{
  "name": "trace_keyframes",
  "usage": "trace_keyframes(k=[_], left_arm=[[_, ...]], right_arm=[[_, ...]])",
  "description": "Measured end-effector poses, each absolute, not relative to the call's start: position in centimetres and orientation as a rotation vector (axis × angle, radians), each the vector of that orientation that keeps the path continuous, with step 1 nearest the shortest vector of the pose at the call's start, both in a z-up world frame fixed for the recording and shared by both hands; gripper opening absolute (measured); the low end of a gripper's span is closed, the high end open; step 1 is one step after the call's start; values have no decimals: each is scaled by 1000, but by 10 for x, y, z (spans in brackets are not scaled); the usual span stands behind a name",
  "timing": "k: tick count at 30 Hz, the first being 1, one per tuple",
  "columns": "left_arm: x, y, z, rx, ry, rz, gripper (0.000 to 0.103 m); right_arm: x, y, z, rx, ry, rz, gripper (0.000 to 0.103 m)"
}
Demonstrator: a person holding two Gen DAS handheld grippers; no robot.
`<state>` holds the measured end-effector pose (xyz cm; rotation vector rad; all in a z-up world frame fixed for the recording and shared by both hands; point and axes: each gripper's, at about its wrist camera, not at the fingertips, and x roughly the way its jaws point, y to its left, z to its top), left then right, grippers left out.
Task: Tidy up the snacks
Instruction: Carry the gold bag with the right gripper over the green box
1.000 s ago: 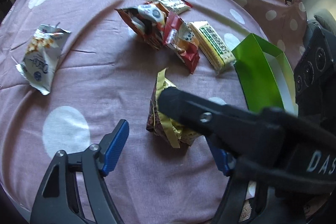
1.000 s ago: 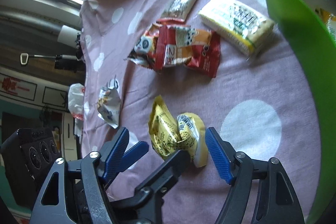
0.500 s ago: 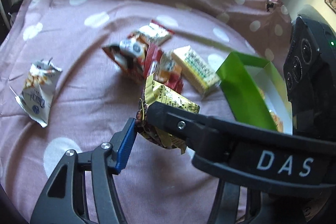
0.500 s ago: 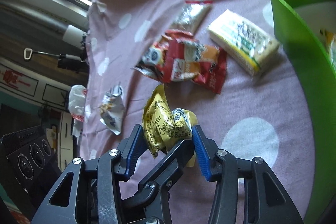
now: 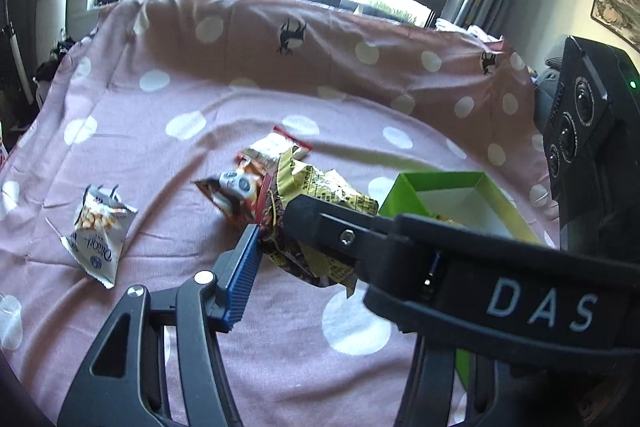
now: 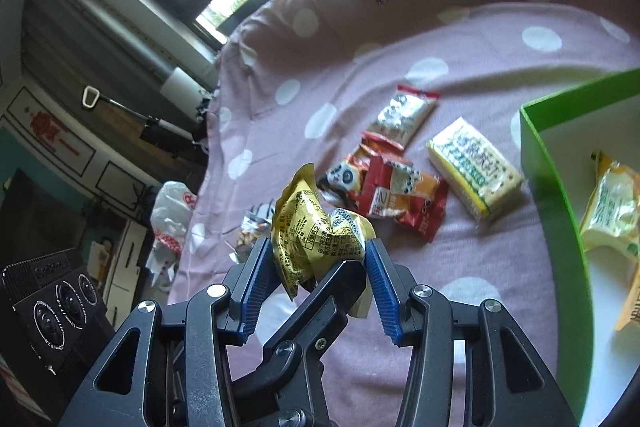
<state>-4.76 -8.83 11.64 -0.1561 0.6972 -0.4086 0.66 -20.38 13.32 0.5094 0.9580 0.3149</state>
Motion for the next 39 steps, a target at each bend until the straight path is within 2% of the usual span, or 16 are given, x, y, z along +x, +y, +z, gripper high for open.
trace_keyframes(k=[12, 21, 39], left_arm=[[-55, -157, 143, -46, 636, -539, 54], [-54, -216, 143, 53, 632, -634, 53], [-40, -290, 107, 139, 794, -752, 53]], right_arm=[[-19, -269, 162, 593, 834, 203, 51], [-37, -328, 158, 716, 791, 101, 51], [-57, -399, 120, 874, 847, -71, 52]])
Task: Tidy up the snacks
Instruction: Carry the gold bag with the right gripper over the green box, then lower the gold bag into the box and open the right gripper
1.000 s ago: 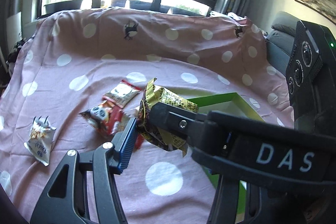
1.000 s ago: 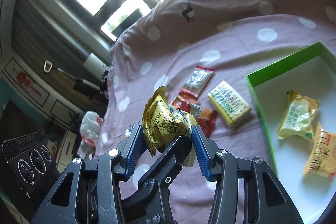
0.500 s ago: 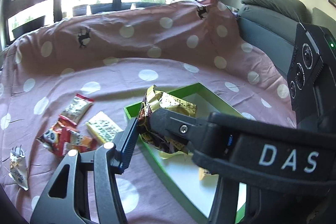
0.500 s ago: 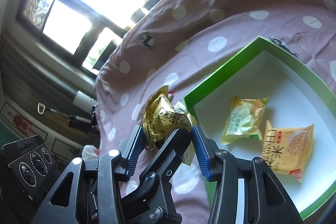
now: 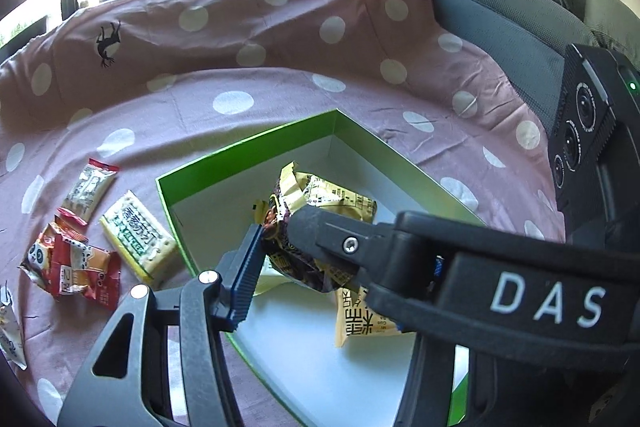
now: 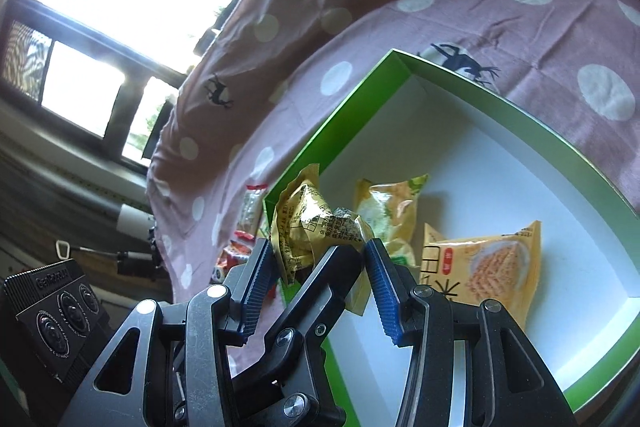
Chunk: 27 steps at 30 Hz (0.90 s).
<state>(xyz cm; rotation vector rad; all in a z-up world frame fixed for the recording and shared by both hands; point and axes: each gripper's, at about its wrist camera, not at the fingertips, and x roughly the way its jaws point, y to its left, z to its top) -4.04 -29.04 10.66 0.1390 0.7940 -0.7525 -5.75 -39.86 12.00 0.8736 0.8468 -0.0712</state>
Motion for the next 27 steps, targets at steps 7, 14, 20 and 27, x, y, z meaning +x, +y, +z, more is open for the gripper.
trace_keyframes(k=[7, 14, 20, 27], left_arm=[[-36, -298, 96, 136, 853, -758, 53], [-30, -302, 87, 138, 904, -747, 53], [-28, -304, 80, 135, 932, -733, 52], [-24, -305, 74, 150, 976, -738, 54]], right_arm=[[-60, -404, 112, 882, 882, -113, 52], [-56, -407, 103, 877, 918, -145, 52], [-53, -408, 97, 869, 949, -174, 52], [-52, -410, 93, 849, 974, -231, 52]])
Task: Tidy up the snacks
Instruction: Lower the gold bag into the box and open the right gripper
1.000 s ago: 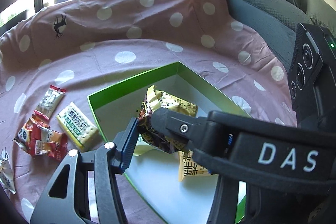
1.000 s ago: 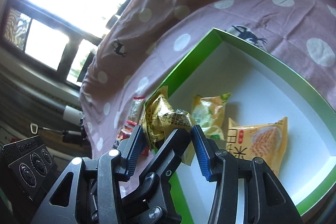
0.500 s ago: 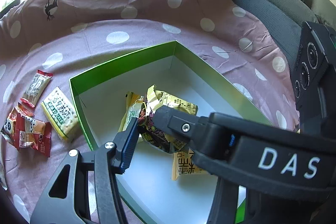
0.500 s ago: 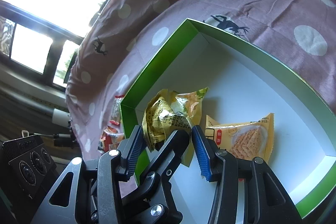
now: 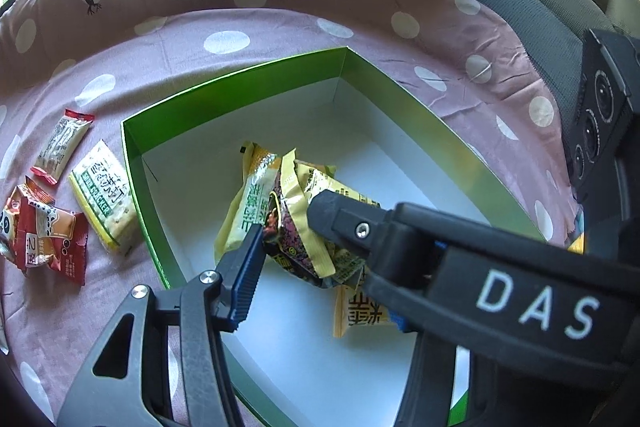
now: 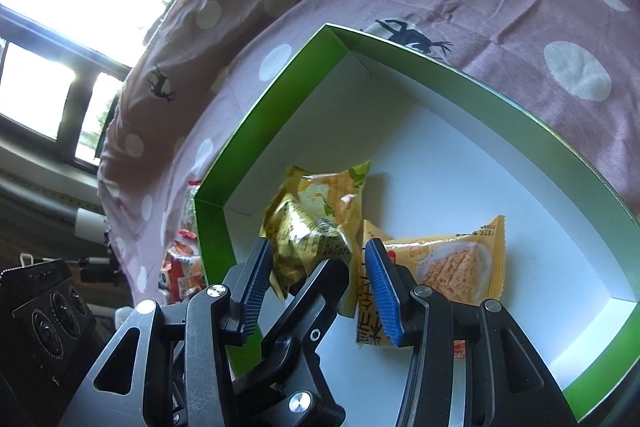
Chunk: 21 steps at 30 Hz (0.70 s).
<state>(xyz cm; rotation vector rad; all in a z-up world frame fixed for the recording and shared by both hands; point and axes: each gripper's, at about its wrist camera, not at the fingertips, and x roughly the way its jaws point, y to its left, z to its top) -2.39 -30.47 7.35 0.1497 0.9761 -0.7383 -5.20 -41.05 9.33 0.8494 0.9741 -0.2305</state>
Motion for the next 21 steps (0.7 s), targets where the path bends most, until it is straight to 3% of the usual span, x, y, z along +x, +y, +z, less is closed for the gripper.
trace_keyframes(k=[21], left_arm=[[-27, -278, 85, 120, 920, -731, 54]], right_arm=[[-43, -394, 103, 743, 987, -315, 52]])
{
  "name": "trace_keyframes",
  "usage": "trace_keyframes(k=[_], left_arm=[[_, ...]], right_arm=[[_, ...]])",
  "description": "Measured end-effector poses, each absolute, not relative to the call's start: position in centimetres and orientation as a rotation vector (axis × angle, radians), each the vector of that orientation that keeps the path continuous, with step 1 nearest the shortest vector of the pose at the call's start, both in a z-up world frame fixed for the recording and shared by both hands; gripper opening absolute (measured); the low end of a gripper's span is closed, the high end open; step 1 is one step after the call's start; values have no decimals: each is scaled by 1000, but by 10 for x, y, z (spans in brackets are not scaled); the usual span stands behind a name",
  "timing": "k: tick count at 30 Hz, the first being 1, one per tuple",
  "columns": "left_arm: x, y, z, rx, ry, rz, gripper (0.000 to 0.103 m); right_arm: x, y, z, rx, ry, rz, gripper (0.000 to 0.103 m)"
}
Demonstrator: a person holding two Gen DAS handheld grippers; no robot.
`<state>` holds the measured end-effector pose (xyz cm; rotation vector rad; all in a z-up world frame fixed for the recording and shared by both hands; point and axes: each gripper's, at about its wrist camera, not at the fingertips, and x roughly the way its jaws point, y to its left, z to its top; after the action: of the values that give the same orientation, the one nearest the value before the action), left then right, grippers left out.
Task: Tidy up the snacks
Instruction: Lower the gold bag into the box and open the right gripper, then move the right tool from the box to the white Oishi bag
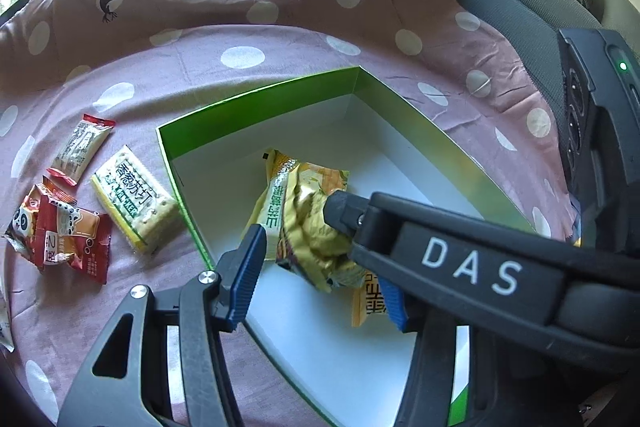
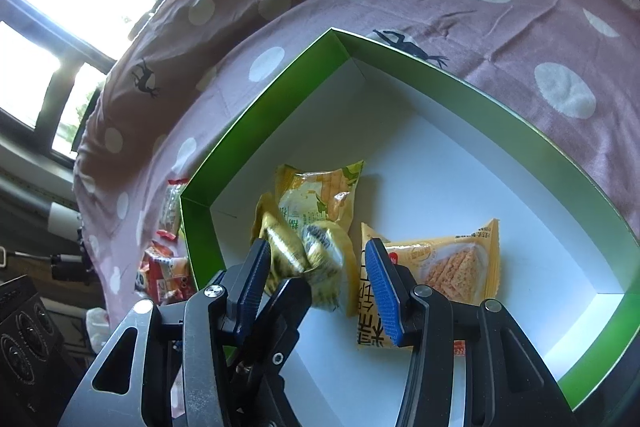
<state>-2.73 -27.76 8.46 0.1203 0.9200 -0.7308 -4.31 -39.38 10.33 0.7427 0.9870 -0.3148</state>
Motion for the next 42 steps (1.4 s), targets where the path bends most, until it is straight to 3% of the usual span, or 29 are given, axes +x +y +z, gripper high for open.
trace_keyframes(k=[11, 15, 19, 23, 31, 42], left_arm=[[-30, -233, 108, 64, 881, -714, 55], [-32, -191, 125, 3, 839, -654, 64], [-34, -137, 133, 5, 781, -560, 79], [-24, -56, 124, -109, 746, -385, 80], [-12, 51, 108, -335, 740, -135, 83], [25, 80, 69, -392, 881, -55, 86]], right_arm=[[-46, -385, 120, 682, 913, -361, 55], [-44, -376, 124, 650, 901, -360, 56], [-42, -362, 132, 638, 865, -304, 70], [-33, -336, 141, 604, 829, -210, 85], [-5, -271, 146, 471, 856, -67, 85], [89, -137, 116, 468, 1085, 305, 85]])
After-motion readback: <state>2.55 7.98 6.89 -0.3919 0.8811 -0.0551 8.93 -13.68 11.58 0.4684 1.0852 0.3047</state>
